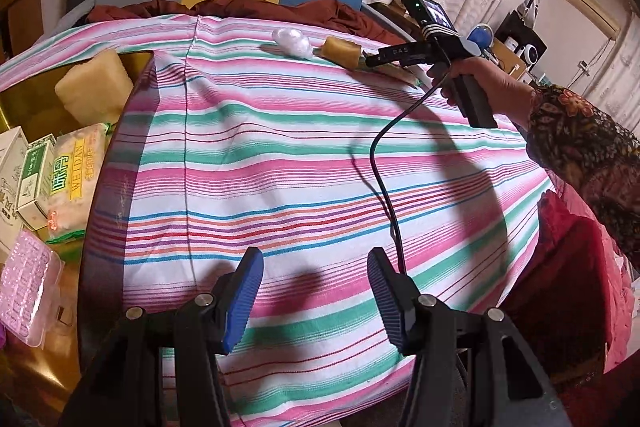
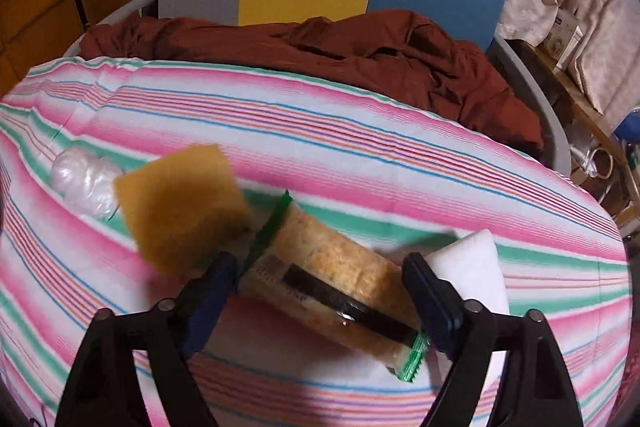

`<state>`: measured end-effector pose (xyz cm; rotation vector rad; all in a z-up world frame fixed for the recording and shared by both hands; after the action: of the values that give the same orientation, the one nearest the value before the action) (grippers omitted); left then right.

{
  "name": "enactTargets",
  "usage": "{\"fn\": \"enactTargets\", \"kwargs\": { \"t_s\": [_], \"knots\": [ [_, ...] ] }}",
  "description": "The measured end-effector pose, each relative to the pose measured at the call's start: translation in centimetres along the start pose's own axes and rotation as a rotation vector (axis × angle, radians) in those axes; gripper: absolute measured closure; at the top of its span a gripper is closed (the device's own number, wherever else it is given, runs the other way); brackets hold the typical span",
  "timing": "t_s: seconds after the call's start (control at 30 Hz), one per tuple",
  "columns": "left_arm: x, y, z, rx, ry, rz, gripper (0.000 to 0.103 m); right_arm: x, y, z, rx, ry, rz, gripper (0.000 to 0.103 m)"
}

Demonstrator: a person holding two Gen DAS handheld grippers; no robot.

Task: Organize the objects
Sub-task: 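Move both grippers back to the remaining items on the sheet, then grasp the white plastic bag with the left gripper while the right gripper holds a cracker packet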

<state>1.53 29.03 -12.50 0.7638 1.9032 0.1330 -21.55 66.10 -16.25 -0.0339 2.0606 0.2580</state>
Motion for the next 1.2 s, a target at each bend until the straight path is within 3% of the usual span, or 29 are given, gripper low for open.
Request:
{"fn": "enactTargets", "kwargs": {
  "t_s": [0.17, 0.3, 0.4, 0.5, 0.57, 0.67, 0.73, 0.8, 0.97, 1.07, 1.17, 1.2],
  "knots": [
    [0.3, -0.1, -0.1, -0.017, -0.002, 0.009, 0.048, -0.1, -1.1, 1.3, -0.050, -0.048, -0.071, 0.004],
    [0.6, -0.1, -0.4, -0.032, 0.001, 0.017, 0.048, -1.9, -4.6, 3.5, -0.039, -0.047, -0.261, 0.007],
    [0.9, -0.2, -0.7, -0.052, -0.002, 0.015, 0.048, -3.6, -4.1, 3.5, 0.006, 0.048, -0.164, 0.007],
    [1.0, -0.3, -1.2, -0.071, -0.002, 0.002, 0.048, -3.1, -1.9, 3.5, 0.225, 0.083, -0.116, 0.008],
    [0.8, -0.3, -1.6, -0.081, 0.010, -0.004, 0.048, -2.2, -1.5, 3.7, 0.323, 0.093, -0.132, 0.017],
    [0.8, -0.5, -2.7, -0.083, 0.024, -0.023, 0.048, -1.9, -2.0, 3.5, 0.305, 0.117, -0.050, 0.031],
    [1.1, -0.4, -3.4, -0.078, 0.024, -0.027, 0.048, -2.0, -2.8, 3.8, 0.253, 0.113, 0.029, 0.048],
    [1.6, -0.1, -4.5, -0.071, 0.030, -0.034, 0.048, -2.7, -3.7, 4.5, 0.212, 0.112, 0.113, 0.056],
    [3.8, 1.0, -8.8, -0.051, 0.049, -0.042, 0.048, -4.4, -5.1, 7.1, 0.284, 0.124, 0.143, 0.056],
    [6.1, 1.7, -12.0, -0.043, 0.060, -0.062, 0.040, -5.7, -6.1, 8.8, 0.326, 0.154, 0.121, 0.056],
    [9.1, 1.9, -15.4, -0.050, 0.060, -0.095, 0.023, -6.1, -6.8, 9.3, 0.330, 0.169, 0.129, 0.056],
    [10.2, 2.1, -16.4, -0.051, 0.061, -0.109, 0.023, -6.0, -7.0, 9.2, 0.324, 0.168, 0.137, 0.056]
  ]
}}
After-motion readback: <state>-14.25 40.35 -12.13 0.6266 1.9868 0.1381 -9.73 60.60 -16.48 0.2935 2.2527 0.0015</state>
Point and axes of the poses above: each gripper's, at about its wrist camera, not at the fingertips, and x roughly the way its jaws point, y to its right, z to its underside, the point moved 8 cm from there along x, roughly the way its jaws point, and after that the axes turned 13 degrees about -x, right-handed, at the moved point
